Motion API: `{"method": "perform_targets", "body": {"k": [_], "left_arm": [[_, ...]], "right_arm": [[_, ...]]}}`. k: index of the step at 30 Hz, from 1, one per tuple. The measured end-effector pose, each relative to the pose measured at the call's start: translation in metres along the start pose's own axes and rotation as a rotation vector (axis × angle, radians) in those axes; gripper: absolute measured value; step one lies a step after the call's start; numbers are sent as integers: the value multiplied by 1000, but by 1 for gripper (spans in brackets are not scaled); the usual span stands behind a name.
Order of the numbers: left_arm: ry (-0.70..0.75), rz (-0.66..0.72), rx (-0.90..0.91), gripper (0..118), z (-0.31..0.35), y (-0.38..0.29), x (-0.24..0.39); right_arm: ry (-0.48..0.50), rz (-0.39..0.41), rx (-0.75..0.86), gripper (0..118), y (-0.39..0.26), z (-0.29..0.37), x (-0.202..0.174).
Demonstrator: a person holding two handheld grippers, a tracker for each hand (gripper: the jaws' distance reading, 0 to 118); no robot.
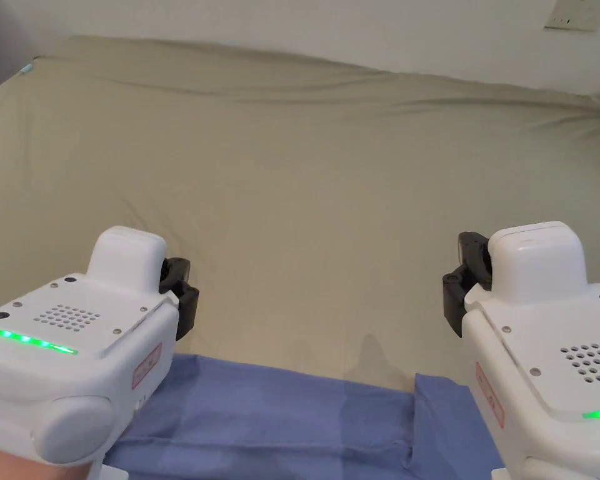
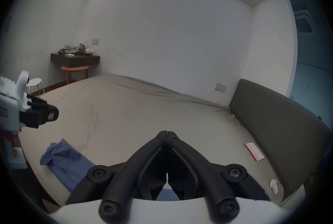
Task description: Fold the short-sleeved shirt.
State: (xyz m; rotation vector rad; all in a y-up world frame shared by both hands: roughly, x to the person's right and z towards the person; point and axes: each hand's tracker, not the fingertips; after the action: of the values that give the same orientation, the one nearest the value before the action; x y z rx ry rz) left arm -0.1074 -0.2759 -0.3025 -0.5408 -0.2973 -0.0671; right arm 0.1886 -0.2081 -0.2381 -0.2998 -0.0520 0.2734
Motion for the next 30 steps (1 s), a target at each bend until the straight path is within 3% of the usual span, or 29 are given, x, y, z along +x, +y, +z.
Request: {"method": "perform_targets", "body": {"k": [2, 3, 4, 5, 6, 7, 14, 17, 23, 26, 28, 29, 30], "left_arm": [[-23, 55, -83, 6, -12, -27, -23], [-41, 85, -127, 18, -16, -38, -36], [-64, 108, -170, 41, -20, -48, -51], [-91, 131, -222, 81, -24, -59, -68], [-119, 162, -279, 104, -28, -69, -82], [-125, 198, -309, 112, -30, -79, -97], [-232, 635, -518, 112, -49, -161, -206], [-317, 755, -554, 112, -60, -183, -229], [-627, 946, -535, 111, -68, -183, -205], [-700, 1019, -521, 100, -77, -191, -192], [-643, 1015, -505, 87, -79, -189, -187], [-562, 996, -544, 30, -84, -190, -181], [-427, 907, -605, 7, -89, -193, -178]], "right_arm": [[5, 5, -28, 0, -8, -8, 1], [9, 10, -47, 0, -11, -11, 1], [13, 16, -62, 0, -14, -14, 1], [14, 20, -74, 0, -17, -18, 1], [14, 20, -84, 0, -20, -21, 2], [17, 20, -95, 0, -23, -23, 4], [37, 2, -146, 0, -32, -34, 10], [42, -1, -157, 0, -34, -37, 13], [53, -6, -164, 0, -31, -37, 10], [66, -12, -166, 0, -29, -37, 7], [68, -6, -165, 0, -28, -37, 4], [69, -1, -164, 0, -27, -36, 3], [72, 2, -164, 0, -27, -36, 3]]}}
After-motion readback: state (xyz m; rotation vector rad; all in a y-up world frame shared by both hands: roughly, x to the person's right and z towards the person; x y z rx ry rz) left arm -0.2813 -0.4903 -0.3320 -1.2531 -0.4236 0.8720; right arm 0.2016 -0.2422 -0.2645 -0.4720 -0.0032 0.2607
